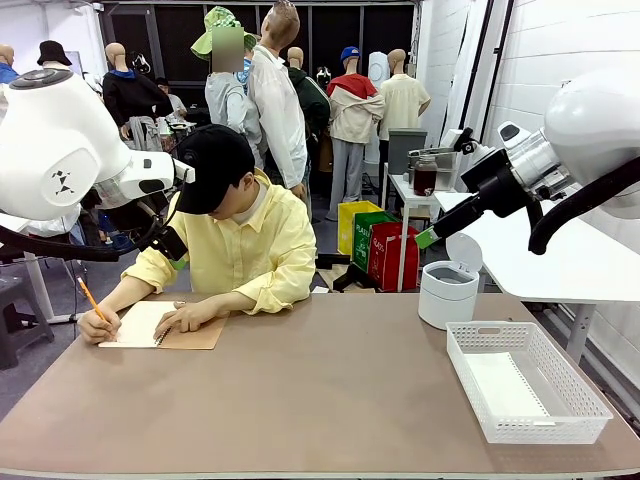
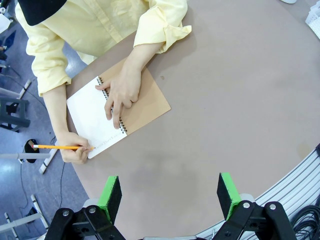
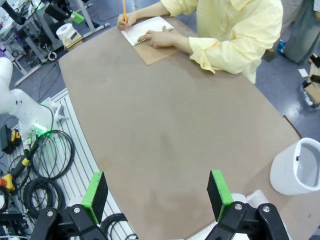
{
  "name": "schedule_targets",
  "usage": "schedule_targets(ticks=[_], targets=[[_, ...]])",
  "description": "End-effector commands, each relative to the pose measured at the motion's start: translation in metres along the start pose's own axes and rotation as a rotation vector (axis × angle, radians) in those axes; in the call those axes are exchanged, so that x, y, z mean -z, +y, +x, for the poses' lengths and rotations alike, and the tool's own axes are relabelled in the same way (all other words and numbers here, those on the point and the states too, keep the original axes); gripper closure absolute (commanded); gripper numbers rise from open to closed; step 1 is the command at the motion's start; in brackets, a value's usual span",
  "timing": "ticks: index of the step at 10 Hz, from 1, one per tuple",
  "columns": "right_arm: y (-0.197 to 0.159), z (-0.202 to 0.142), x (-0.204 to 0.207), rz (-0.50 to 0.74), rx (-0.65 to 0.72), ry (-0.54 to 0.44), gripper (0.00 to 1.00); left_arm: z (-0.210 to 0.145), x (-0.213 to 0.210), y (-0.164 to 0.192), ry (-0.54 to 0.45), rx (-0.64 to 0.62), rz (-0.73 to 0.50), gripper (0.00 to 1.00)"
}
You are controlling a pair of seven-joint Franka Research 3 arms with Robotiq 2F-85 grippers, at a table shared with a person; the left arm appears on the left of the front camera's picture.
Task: Sort the paper based on its condition.
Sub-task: If a person hands you a paper, place it in the Organizing basket , and if it's crumpled, put it in the Trash can.
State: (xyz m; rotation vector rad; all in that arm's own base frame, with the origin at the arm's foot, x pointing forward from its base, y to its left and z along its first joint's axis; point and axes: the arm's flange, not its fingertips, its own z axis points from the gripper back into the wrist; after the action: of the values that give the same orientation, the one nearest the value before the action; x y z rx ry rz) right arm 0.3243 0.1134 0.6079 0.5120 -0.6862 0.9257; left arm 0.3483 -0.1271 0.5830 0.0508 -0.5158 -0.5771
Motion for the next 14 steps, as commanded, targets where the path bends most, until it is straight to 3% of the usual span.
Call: schedule_targets(ticks=[1, 14], targets=[[-0.0004, -0.0004, -0.0002, 0.007, 0.002, 0.0, 0.0, -0.0002, 0.0, 0.0006, -0.006, 0.002, -0.001, 0.0], [-0.0004, -0.0004, -0.0002, 0.007, 0.002, 0.0, 0.0, -0.0002, 0.0, 0.0006, -0.006, 0.002, -0.001, 0.0]])
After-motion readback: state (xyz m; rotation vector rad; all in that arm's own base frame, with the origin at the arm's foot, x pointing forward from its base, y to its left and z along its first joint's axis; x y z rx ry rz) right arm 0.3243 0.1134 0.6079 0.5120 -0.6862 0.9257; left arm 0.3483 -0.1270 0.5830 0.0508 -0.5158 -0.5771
